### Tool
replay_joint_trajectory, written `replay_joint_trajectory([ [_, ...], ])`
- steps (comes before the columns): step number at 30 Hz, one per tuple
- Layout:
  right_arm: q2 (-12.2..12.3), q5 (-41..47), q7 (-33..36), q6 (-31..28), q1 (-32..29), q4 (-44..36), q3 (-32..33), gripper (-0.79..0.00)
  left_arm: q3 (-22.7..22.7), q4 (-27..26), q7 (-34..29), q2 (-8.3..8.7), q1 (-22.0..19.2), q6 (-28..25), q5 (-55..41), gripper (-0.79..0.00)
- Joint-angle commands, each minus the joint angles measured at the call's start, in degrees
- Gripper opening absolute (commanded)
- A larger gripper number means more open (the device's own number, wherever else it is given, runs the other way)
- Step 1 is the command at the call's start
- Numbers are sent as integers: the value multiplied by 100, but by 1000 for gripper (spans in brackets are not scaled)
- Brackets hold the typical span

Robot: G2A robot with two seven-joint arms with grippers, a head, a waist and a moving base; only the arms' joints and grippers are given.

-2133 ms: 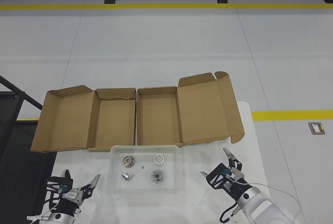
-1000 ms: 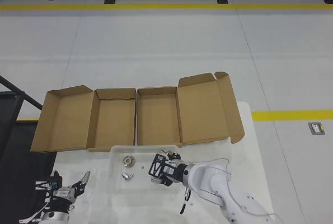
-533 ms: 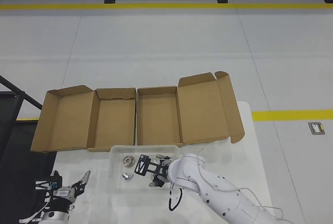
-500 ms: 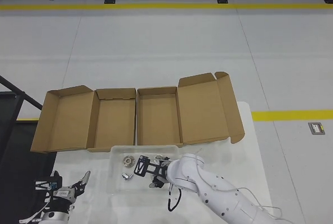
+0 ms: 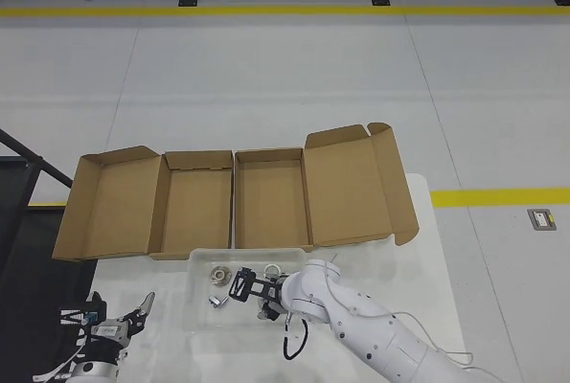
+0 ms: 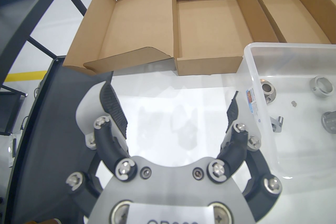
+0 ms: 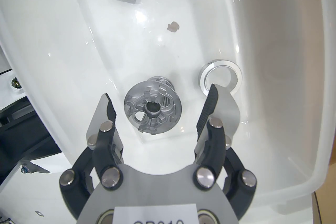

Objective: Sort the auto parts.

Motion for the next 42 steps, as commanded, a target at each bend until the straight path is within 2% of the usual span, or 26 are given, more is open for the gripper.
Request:
replay_joint_trajectory([
  [1,-25,21,3,-18,8,88,-10,-403,0,0,0,0,0,0,0,0],
  [3,-52,24,-33,-92,29,146,-25,-483,0,0,0,0,0,0,0,0],
  [5,-71,-28,-107,-127,35,181,-34,-640,0,0,0,0,0,0,0,0],
  [6,-76,-75,-183,-108,35,164,-25,-785,0,0,0,0,0,0,0,0],
  [9,-55,-264,-488,-94,4,11,57,-785,0,0,0,0,0,0,0,0],
  [12,36,-535,-919,-343,-34,-322,239,-785,0,0,0,0,0,0,0,0],
  [19,332,-1197,-1521,-702,-139,-1405,1044,-785,0,0,0,0,0,0,0,0],
  [37,331,-1190,-1611,-641,-170,-1377,1071,-785,0,0,0,0,0,0,0,0],
  [40,253,-1077,-1951,-734,128,-851,1071,-785,0,0,0,0,0,0,0,0],
  [42,127,-959,-2035,-522,466,-338,984,-785,0,0,0,0,0,0,0,0],
])
